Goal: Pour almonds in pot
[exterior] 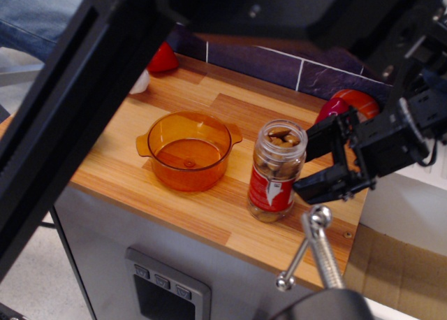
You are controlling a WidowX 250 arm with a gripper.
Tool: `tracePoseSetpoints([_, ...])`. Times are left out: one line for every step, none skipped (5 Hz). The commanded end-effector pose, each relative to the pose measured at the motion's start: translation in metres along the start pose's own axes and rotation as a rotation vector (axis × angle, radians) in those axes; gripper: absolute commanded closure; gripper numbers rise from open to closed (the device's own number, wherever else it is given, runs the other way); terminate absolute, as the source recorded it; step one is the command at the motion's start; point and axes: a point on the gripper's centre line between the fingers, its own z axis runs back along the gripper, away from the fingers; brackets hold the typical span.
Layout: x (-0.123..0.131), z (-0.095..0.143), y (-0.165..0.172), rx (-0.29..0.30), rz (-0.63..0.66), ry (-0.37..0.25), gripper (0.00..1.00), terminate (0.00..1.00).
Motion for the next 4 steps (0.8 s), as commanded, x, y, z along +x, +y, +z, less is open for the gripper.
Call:
tracePoseSetpoints([-0.022,-0.002,-0.012,0.005,0.042,-0.031,0.0,0.0])
tracePoseSetpoints([-0.025,-0.013,-0.019,0.015,0.027,0.006,0.0,0.0])
tracePoseSetpoints([-0.032,-0.015,-0.019,0.02,0.014,0.009,1.0,0.0])
tracePoseSetpoints([-0.038,-0.007,-0.015,-0.002,-0.018,-0.085,1.0,0.0])
